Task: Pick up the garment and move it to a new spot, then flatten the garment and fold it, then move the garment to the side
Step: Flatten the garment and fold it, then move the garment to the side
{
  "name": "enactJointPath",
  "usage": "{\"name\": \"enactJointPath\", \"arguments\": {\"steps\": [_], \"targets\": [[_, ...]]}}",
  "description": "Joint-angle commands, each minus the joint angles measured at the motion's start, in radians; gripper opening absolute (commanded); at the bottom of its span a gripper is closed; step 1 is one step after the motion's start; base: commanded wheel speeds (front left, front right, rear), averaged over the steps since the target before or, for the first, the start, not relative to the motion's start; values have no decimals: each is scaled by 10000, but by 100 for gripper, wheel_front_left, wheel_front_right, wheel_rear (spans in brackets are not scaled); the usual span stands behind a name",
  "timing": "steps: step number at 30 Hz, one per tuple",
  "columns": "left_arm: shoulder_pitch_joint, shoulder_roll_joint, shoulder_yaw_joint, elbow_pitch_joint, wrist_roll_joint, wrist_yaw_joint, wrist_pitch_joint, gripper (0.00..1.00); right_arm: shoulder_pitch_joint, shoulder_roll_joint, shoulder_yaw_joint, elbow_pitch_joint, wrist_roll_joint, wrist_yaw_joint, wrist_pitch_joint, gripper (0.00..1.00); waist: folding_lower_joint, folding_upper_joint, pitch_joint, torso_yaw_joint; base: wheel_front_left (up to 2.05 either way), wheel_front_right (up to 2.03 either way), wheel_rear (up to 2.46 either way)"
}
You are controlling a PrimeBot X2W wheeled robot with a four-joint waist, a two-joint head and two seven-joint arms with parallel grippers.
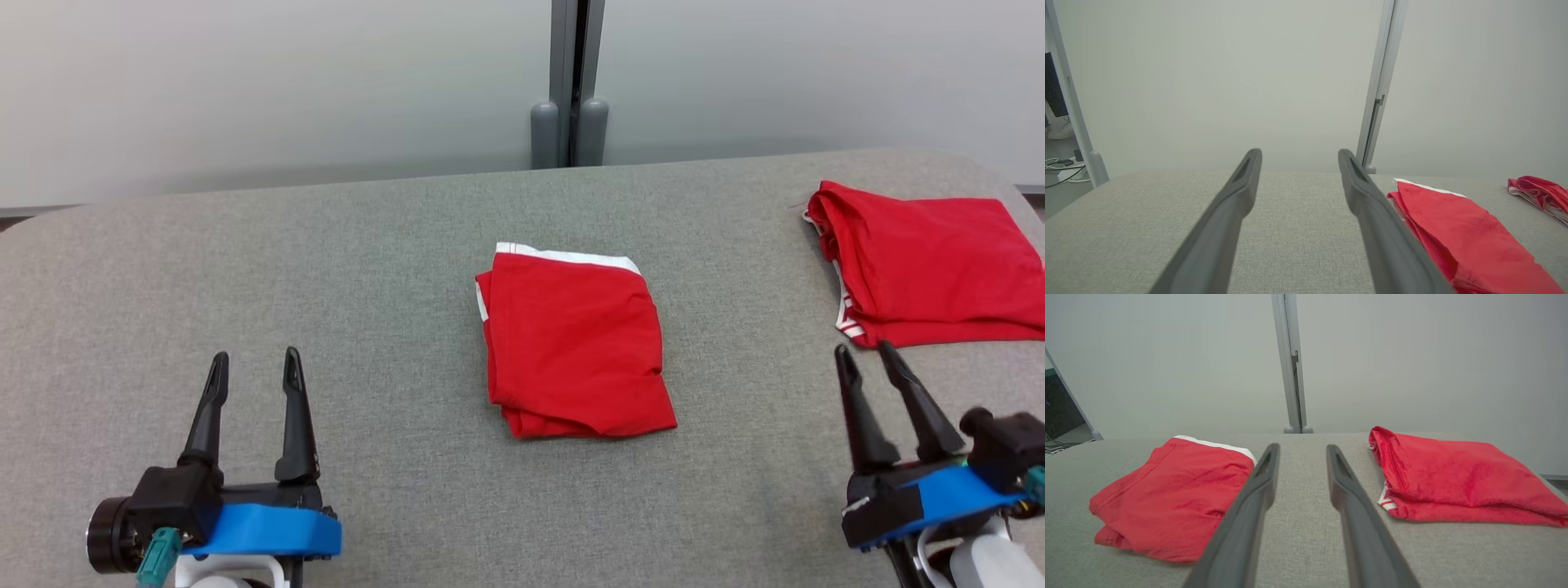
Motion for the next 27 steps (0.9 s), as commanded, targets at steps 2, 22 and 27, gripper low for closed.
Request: {"name": "enactJointPath", "arguments": {"steps": [2, 22, 27], "targets": [[182, 67, -14, -28, 111, 56, -43, 100, 480, 234, -299, -285, -221, 5, -27, 100, 1, 0, -129, -17, 0, 0, 0], [1062, 486, 6, -765, -47, 205, 775, 100, 2632, 1770, -1557, -3037, -1736, 4, 1361, 100, 1, 0, -745, 474, 0, 0, 0], [1134, 566, 28, -971, -189, 187, 1163, 100, 2725, 1870, -1560, -3422, -1845, 5, 1766, 100, 1, 0, -806, 531, 0, 0, 0]]}}
